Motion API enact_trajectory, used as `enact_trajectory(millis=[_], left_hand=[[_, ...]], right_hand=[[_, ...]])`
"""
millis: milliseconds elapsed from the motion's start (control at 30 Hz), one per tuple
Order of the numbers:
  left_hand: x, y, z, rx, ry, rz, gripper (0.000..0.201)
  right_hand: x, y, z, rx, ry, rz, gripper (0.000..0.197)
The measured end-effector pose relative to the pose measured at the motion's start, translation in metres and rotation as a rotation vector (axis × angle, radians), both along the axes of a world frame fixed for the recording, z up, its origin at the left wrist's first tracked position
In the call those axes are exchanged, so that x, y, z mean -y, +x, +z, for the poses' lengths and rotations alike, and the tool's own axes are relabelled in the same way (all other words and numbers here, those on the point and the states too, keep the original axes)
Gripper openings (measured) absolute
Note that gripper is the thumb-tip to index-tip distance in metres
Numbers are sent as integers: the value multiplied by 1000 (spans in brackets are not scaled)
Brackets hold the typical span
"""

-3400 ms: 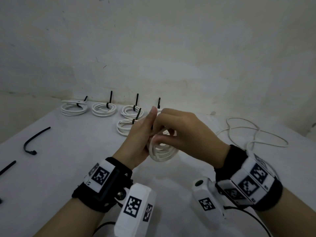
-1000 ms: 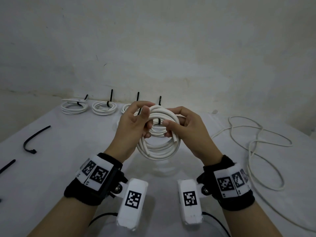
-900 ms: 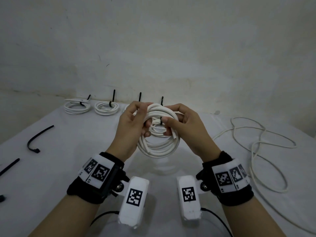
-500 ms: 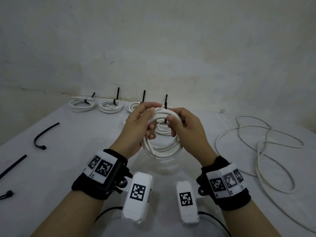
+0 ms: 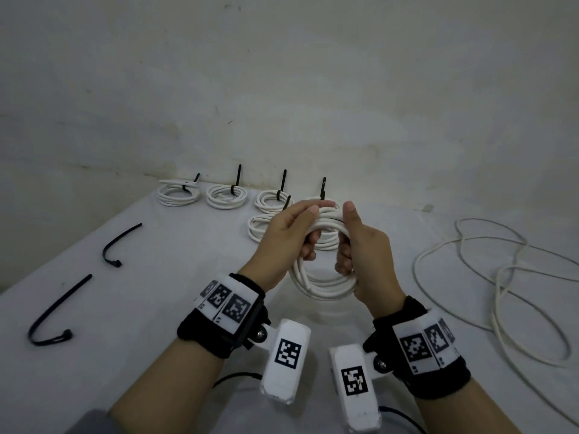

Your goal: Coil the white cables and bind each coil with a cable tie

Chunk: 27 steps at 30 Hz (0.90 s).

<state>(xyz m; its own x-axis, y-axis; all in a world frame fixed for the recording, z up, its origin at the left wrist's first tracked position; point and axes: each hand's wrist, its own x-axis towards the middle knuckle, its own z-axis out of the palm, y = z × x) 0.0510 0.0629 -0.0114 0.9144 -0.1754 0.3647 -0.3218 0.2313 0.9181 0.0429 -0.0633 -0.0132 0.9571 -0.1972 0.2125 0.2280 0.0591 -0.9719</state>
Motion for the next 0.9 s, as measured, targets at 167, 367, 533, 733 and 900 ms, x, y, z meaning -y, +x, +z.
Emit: enact_trajectory(millis=[167,367,533,733,900], left_hand=[[-14,-3,6,-42,225,-72,28],[-91,16,14,-75,643,250,36],[-207,45,12,-340,1126,755,32],[-262,43,-11,-602,1475,850,32],[-253,29,-11,-544,1635,793,12]], right_hand=[[-2,3,-7,-116,141,21,52],[-6,8,-14,-191,197,64,49],[-8,7,-17,-189,210,96,48],[-4,11,-22,-167,170,106,49],[-5,14,-24,-176,163,94,48]])
